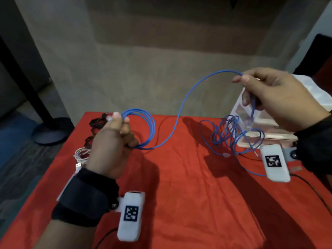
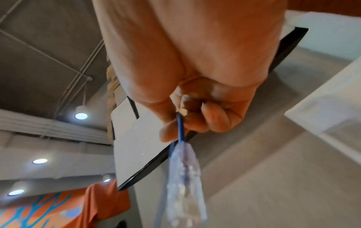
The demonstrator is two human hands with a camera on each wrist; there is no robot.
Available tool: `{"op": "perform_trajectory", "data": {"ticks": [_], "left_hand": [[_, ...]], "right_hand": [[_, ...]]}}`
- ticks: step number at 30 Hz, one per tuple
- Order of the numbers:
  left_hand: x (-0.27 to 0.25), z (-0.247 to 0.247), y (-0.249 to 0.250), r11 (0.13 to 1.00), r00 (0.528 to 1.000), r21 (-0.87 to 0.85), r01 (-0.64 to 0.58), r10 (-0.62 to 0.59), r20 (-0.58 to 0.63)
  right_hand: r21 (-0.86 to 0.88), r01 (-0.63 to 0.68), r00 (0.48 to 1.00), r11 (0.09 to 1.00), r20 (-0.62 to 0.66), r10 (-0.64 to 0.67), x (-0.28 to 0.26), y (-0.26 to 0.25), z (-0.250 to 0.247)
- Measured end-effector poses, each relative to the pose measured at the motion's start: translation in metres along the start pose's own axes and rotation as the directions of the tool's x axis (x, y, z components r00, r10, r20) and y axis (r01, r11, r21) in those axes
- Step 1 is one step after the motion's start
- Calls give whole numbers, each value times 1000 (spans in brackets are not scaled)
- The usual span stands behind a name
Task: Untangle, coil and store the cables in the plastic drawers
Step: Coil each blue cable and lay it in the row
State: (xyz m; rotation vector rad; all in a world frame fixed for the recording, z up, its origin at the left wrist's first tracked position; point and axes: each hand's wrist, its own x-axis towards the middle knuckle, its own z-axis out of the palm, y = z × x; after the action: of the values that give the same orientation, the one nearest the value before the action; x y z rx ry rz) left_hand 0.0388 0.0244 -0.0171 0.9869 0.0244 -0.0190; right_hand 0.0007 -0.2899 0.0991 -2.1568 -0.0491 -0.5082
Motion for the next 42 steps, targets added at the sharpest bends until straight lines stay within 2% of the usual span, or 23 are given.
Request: {"op": "perform_trajectory", "data": {"ticks": [4,7,9,11,14,18,21,24,27,31,37,40,42], "left_hand": [[-8,11,-5,999,997,31,38,-40,61],[-14,16,-15,996,994,35,78,-81,77],[-16,19,-20,987,984,-36,154,-150,101],[-17,19,-22,946,953,-152,286,-264,148],[-19,17,-18,878,890,-216,427,-365,272],[-21,11,-8,801,815,-259,540,-420,400],[-20,9,-2,781,796,-269,563,-427,428],[-20,10,2,829,794,-160,536,-431,428],[-24,12,1,885,821,-82,457,-385,421],[-30,19,-1,919,844,-81,386,-316,433],[-35,27,-7,964,899,65,259,-265,349],[-30,25,-9,966,911,10,259,-248,329],[-25,24,-7,940,912,-138,311,-255,322]], "right_hand": [[114,-10,999,993,49,4,-16,-15,23],[198,41,990,979,124,-67,-31,-28,48],[232,80,968,970,212,-131,-42,-36,66],[245,139,918,959,333,-218,-53,-43,83],[147,264,792,953,530,-301,-65,-45,105],[-12,544,657,839,628,-417,-79,-41,119],[-105,606,619,789,686,-384,-88,-36,118],[-178,644,590,744,734,-336,-91,-28,110],[-238,633,605,737,746,-278,-90,-21,98],[-148,495,651,856,715,-253,-90,-14,84],[-324,551,689,769,697,-199,-84,-9,79],[-307,536,722,787,649,-238,-87,-14,78],[-288,521,755,803,595,-276,-95,-17,84]]}}
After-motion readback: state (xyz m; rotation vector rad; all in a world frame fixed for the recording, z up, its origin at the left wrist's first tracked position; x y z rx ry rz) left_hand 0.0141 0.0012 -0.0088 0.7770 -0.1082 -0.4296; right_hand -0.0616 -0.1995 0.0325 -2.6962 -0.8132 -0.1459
